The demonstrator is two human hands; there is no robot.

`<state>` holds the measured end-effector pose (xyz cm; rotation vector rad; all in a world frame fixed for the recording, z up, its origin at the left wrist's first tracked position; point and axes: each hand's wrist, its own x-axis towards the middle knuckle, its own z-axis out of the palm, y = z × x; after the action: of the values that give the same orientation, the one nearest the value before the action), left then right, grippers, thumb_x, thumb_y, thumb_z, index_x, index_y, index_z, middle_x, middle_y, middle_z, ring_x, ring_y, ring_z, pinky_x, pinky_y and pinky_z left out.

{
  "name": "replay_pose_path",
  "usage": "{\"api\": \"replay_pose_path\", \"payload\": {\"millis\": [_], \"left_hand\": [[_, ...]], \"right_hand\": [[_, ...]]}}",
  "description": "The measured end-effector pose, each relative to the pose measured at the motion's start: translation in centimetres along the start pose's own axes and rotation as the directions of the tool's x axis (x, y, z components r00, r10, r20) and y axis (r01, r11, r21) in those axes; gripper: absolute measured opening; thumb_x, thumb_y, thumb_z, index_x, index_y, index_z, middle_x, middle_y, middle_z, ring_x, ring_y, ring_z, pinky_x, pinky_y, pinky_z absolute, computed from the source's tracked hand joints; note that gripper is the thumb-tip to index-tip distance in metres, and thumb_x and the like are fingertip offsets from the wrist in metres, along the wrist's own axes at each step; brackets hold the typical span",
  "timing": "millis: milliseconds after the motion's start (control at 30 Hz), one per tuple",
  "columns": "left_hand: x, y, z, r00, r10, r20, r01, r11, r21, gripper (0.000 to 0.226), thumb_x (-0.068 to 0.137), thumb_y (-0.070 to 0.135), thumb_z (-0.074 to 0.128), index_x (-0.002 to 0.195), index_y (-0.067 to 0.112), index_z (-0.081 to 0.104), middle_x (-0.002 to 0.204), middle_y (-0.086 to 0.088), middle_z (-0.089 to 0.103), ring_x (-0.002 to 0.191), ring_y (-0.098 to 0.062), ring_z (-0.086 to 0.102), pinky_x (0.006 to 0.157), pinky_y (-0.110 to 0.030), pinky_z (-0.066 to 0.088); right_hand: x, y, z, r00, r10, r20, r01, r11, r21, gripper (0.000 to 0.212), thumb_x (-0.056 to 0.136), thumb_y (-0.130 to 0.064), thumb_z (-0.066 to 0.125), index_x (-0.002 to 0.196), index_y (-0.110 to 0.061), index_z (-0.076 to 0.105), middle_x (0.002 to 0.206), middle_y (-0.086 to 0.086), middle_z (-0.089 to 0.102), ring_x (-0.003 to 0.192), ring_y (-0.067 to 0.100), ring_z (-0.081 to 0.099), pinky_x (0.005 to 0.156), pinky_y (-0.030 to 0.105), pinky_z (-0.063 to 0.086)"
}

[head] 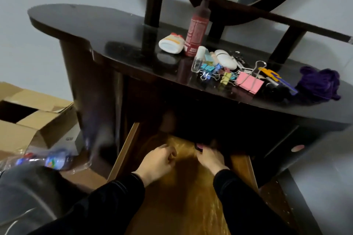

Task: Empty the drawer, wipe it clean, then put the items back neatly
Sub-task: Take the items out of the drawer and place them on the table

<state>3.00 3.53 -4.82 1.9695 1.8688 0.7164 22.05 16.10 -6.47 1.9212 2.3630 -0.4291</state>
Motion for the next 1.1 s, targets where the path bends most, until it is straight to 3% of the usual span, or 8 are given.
{"api": "replay_pose_path", "payload": {"millis": [233,367,467,567,667,833,1000,1100], "left_hand": [[-0.3,0.2,0.0,0.999,0.05,-0.005,-0.05,0.999,0.009,0.024,0.092,0.025,0.053,0.115,0.023,0.061,0.108,0.005,0.057,0.093,-0.014,0.06,0.08,-0.029,0.051],[-0.7,0.9,-0.3,0.994,0.105,-0.024,-0.104,0.994,0.017,0.023,0.094,0.025,0.052,0.113,0.022,0.064,0.106,0.005,0.059,0.093,-0.015,0.062,0.081,-0.031,0.052],[-1.4,2.0,-1.1,0.966,0.233,-0.109,-0.228,0.972,0.049,0.018,0.096,0.021,0.053,0.108,0.019,0.066,0.101,0.005,0.061,0.087,-0.014,0.061,0.075,-0.03,0.052],[-2.2,4.2,-2.9,0.861,0.441,-0.255,-0.417,0.897,0.144,0.013,0.097,0.014,0.056,0.099,0.011,0.068,0.093,0.001,0.062,0.08,-0.018,0.059,0.068,-0.032,0.051],[-2.0,7.3,-5.2,0.646,0.624,-0.44,-0.551,0.78,0.297,0.015,0.097,0.011,0.054,0.095,0.007,0.069,0.095,-0.003,0.061,0.083,-0.022,0.056,0.069,-0.034,0.047],[-0.7,12.7,-10.4,0.449,0.602,-0.66,-0.493,0.783,0.379,0.024,0.09,0.012,0.059,0.11,0.012,0.071,0.119,-0.004,0.063,0.117,-0.029,0.054,0.094,-0.037,0.041],[0.9,14.9,-12.7,0.513,0.59,-0.623,-0.432,0.805,0.407,0.033,0.09,0.019,0.061,0.122,0.015,0.069,0.125,0.0,0.064,0.121,-0.026,0.057,0.106,-0.041,0.038],[1.1,14.4,-12.6,0.546,0.587,-0.597,-0.395,0.81,0.434,0.037,0.091,0.026,0.062,0.125,0.016,0.068,0.124,0.001,0.065,0.114,-0.024,0.06,0.102,-0.038,0.04]], "right_hand": [[0.7,-0.1,1.8,0.996,-0.071,-0.045,0.065,0.99,-0.123,0.037,0.103,-0.038,0.048,0.141,-0.035,0.047,0.128,0.003,0.064,0.112,0.026,0.063,0.091,0.035,0.053],[-2.8,0.7,1.3,0.995,-0.097,0.013,0.098,0.994,-0.054,0.051,0.092,-0.044,0.061,0.139,-0.037,0.042,0.144,0.002,0.047,0.12,0.03,0.058,0.09,0.038,0.049],[-6.5,1.8,0.0,0.996,-0.093,-0.001,0.093,0.988,0.123,0.053,0.082,-0.059,0.058,0.129,-0.038,0.045,0.131,-0.005,0.052,0.107,0.024,0.06,0.08,0.034,0.048],[-11.0,2.7,-2.1,0.985,-0.145,-0.099,0.167,0.944,0.286,0.042,0.075,-0.067,0.053,0.11,-0.045,0.047,0.109,-0.018,0.054,0.093,0.007,0.058,0.08,0.036,0.053],[-15.0,3.4,-5.9,0.935,-0.245,-0.256,0.329,0.871,0.366,0.036,0.077,-0.063,0.057,0.107,-0.045,0.048,0.105,-0.024,0.055,0.092,-0.002,0.058,0.079,0.032,0.054],[-19.6,3.5,-14.9,0.779,-0.288,-0.557,0.555,0.729,0.4,0.036,0.079,-0.046,0.064,0.114,-0.041,0.058,0.101,-0.013,0.059,0.089,0.013,0.059,0.077,0.027,0.049],[-19.8,3.3,-22.3,0.605,-0.246,-0.758,0.644,0.71,0.283,0.034,0.078,-0.04,0.063,0.112,-0.037,0.061,0.092,-0.009,0.054,0.073,0.015,0.052,0.067,0.021,0.04],[-17.7,3.6,-24.7,0.608,-0.16,-0.778,0.543,0.798,0.26,0.029,0.078,-0.042,0.065,0.107,-0.042,0.06,0.099,-0.016,0.054,0.075,0.01,0.055,0.066,0.025,0.044]]}}
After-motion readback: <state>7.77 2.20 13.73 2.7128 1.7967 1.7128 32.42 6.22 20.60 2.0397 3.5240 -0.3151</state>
